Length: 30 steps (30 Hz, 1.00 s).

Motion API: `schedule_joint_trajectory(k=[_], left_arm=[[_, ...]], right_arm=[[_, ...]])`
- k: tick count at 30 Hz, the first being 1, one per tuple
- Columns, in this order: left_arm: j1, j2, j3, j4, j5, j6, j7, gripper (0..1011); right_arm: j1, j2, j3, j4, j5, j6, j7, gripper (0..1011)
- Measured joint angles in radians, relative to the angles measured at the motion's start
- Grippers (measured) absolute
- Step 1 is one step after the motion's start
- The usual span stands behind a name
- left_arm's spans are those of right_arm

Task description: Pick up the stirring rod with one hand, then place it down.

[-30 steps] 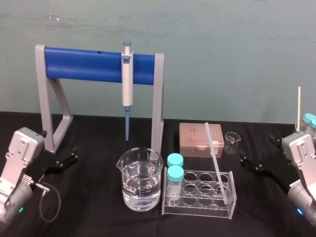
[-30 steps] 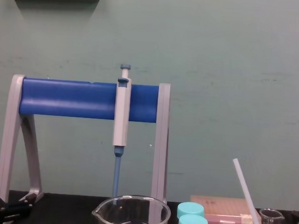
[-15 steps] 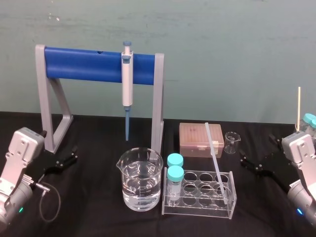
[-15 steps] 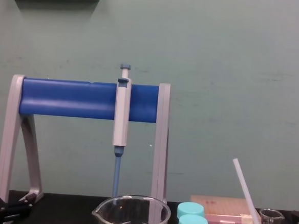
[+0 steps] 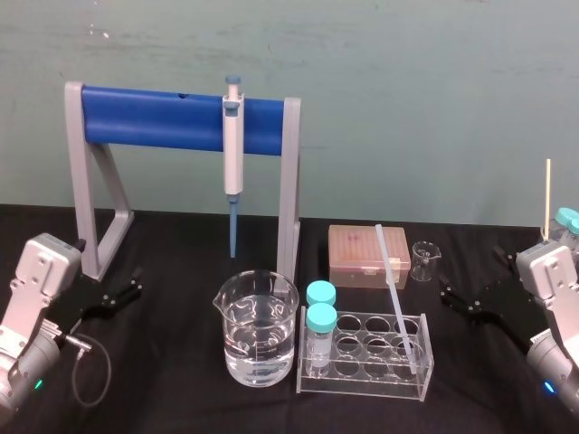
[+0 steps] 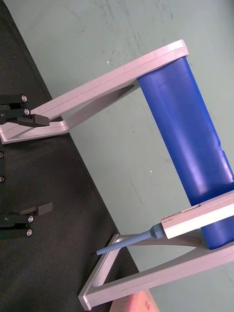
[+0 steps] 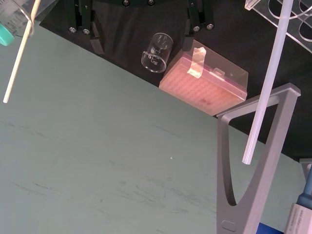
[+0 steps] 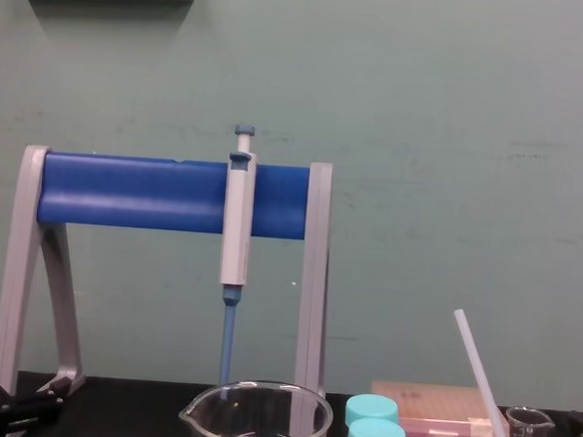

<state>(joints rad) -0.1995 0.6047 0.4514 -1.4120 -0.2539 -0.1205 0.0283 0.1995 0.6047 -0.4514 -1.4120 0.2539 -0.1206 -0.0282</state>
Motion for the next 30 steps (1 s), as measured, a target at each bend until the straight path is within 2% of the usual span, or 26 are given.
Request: schedule_joint_trajectory(k=[30], left_arm=[[0.000, 0.000, 0.000, 0.000, 0.000, 0.000, 0.000, 1000]], right_arm=[[0.000, 0.000, 0.000, 0.000, 0.000, 0.000, 0.000, 1000]])
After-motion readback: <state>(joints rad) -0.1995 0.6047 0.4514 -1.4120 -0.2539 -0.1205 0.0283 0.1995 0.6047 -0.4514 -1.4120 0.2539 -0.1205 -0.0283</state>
